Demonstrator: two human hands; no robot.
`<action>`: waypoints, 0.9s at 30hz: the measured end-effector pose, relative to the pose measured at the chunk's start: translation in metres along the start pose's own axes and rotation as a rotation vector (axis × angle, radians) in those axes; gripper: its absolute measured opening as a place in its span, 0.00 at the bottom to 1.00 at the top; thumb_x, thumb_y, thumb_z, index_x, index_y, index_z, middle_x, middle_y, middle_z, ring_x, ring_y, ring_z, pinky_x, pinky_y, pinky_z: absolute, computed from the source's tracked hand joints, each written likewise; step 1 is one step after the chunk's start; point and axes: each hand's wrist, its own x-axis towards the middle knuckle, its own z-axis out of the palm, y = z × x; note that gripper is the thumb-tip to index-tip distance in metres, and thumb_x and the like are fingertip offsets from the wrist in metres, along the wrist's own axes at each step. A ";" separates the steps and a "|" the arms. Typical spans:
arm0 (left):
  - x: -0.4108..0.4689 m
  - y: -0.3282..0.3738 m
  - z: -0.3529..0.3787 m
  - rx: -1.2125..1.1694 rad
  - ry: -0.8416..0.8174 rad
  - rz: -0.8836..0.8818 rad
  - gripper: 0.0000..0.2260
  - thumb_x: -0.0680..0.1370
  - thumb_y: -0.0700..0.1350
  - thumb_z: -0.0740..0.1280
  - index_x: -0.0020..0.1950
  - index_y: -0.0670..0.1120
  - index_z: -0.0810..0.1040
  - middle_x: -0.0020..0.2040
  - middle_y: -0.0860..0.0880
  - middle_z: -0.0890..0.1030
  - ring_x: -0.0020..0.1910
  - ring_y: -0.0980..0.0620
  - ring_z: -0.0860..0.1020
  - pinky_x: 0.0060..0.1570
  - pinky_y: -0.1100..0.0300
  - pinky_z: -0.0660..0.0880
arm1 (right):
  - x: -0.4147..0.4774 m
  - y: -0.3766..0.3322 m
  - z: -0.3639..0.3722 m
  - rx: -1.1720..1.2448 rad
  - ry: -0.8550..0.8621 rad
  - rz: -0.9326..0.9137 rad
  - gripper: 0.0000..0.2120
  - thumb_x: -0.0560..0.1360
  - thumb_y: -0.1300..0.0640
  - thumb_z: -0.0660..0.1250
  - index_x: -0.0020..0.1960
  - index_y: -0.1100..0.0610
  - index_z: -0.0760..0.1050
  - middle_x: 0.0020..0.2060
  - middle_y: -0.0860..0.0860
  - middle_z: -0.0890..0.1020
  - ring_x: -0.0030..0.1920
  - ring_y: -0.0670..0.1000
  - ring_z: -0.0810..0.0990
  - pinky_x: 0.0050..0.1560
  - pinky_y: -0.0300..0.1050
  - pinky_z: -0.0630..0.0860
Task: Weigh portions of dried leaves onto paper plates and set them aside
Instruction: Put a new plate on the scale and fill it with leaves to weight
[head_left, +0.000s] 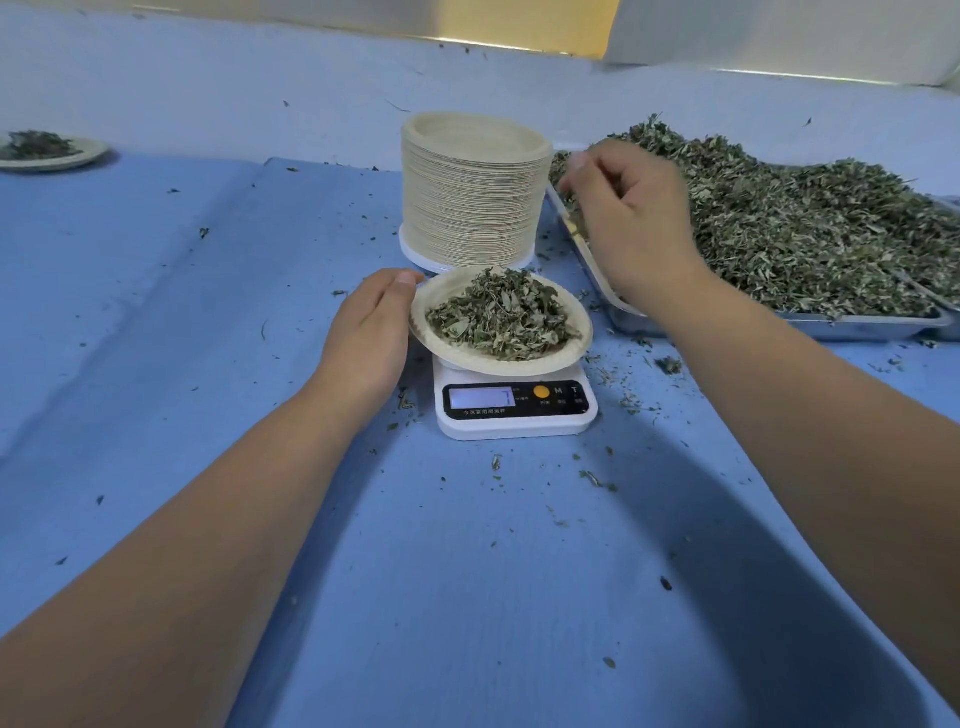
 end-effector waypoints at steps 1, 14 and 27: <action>0.001 -0.001 0.000 0.013 0.005 0.006 0.12 0.84 0.53 0.56 0.54 0.58 0.80 0.53 0.63 0.78 0.53 0.69 0.75 0.63 0.56 0.73 | 0.005 0.010 -0.006 -0.021 0.063 0.031 0.16 0.80 0.48 0.61 0.42 0.58 0.78 0.28 0.43 0.75 0.32 0.46 0.71 0.35 0.43 0.68; -0.001 0.002 0.002 0.055 0.014 0.002 0.16 0.86 0.54 0.57 0.73 0.57 0.72 0.64 0.67 0.74 0.63 0.68 0.72 0.67 0.59 0.68 | -0.035 0.064 -0.045 -0.792 -0.221 0.139 0.15 0.83 0.56 0.54 0.63 0.56 0.76 0.43 0.56 0.83 0.45 0.61 0.79 0.67 0.60 0.69; 0.004 -0.006 0.003 0.003 -0.026 -0.085 0.29 0.82 0.63 0.56 0.82 0.61 0.56 0.81 0.62 0.58 0.79 0.60 0.58 0.74 0.60 0.54 | -0.074 0.036 -0.024 -0.589 -0.335 -0.004 0.16 0.85 0.47 0.52 0.61 0.53 0.74 0.35 0.39 0.71 0.38 0.51 0.74 0.80 0.61 0.46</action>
